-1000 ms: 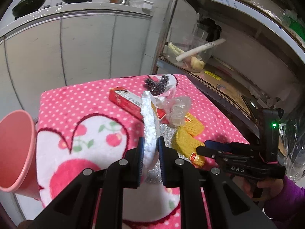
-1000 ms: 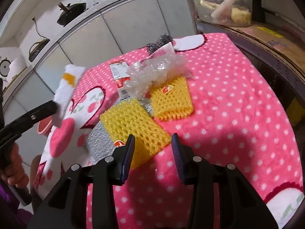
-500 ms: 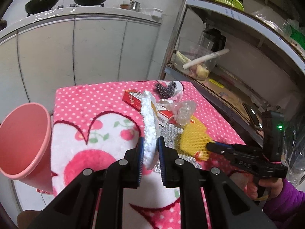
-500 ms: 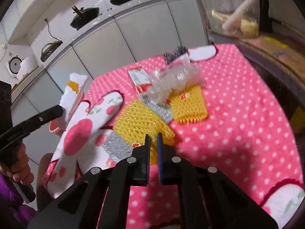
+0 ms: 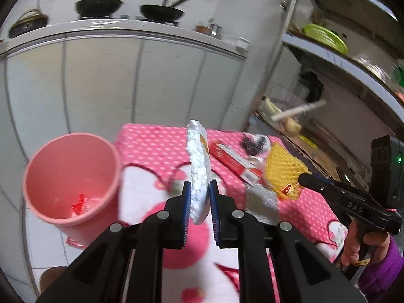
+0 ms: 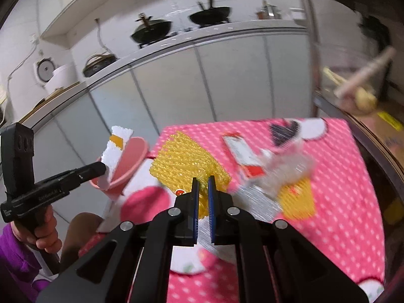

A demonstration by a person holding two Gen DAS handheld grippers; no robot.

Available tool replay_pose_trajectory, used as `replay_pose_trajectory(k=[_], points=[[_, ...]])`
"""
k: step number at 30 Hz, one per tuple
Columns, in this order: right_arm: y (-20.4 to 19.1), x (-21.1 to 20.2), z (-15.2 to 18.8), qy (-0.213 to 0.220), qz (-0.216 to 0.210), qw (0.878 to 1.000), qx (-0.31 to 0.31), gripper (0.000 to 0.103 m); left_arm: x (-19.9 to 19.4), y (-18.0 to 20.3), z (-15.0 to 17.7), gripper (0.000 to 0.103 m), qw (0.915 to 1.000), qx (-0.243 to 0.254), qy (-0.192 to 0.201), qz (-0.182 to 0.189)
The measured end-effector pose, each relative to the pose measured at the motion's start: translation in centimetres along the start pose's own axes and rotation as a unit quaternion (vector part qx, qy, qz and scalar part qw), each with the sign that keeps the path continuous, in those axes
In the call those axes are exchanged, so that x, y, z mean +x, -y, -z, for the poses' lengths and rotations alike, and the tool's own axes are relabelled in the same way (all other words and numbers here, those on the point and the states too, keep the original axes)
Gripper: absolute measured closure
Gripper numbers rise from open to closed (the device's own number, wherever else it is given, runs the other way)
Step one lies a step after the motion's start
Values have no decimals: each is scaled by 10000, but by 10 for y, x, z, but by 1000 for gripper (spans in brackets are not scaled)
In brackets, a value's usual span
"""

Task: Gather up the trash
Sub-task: 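Carry both foam pieces to the pink bin and open both grippers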

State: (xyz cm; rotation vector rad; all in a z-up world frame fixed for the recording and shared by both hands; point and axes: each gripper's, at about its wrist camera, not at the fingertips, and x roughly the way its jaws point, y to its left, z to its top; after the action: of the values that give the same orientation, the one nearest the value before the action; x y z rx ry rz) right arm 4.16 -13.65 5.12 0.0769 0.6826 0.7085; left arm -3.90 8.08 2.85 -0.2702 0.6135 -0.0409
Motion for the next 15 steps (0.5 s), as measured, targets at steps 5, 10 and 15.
replay_pose_trajectory(k=[5,10,15], points=[[-46,29,-19,-83,-320,9987,-392,96,-15,-39,-3,89,9985,-274,169,-441],[-87,64,-34,-284,-617,9954,-672,96,-25,-73,-1,89,9952,-457,236,-829],[-122,103,-43,-544,-883,9913,-810,96,-28,-104,2,89,9914,-604,217,-1140]])
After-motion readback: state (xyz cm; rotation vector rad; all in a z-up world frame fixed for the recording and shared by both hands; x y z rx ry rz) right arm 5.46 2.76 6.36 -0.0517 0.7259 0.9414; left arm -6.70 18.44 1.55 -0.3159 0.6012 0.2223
